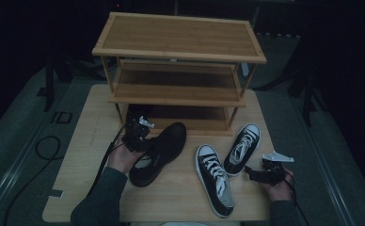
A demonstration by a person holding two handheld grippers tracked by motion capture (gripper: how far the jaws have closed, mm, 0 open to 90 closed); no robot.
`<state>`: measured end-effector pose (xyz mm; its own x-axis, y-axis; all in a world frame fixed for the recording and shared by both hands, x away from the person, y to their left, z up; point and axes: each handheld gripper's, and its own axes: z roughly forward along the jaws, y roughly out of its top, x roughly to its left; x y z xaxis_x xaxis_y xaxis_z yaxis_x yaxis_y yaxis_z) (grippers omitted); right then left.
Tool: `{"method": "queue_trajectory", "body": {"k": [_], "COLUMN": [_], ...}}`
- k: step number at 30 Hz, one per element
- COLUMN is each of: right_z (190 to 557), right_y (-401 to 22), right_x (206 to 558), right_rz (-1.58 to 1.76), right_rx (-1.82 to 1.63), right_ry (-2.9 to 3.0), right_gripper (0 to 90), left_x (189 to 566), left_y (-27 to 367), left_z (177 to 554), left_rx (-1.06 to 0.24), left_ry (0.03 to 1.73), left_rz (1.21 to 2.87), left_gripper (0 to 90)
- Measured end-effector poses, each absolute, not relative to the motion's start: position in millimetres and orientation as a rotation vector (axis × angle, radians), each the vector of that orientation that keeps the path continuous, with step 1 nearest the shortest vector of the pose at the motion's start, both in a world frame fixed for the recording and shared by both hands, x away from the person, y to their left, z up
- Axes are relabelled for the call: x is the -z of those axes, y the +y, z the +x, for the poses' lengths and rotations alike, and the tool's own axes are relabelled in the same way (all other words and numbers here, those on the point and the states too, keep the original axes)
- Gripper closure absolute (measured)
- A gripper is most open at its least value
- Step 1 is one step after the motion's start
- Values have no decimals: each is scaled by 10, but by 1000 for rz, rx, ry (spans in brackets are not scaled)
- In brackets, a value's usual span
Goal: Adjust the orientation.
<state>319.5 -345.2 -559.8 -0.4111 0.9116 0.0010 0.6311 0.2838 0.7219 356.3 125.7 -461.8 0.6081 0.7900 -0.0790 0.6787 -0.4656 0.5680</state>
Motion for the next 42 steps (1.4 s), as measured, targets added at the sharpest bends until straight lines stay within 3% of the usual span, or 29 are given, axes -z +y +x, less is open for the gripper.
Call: {"method": "queue_trajectory", "body": {"k": [21,42], "right_z": [3196,3196], "right_y": [-3451,-3450], "right_x": [5597,5597], "right_rz": [1388,1388], "right_rx": [-917,-916], "right_ry": [2147,2148], "right_gripper": [129,129], "left_x": [4676,4755], "left_y": [1340,1258], "left_z": [4157,4243], "left_rx": [-401,-604], "left_ry": [1418,1556], "left_rz": [2032,1942], "left_gripper": [882,868]}}
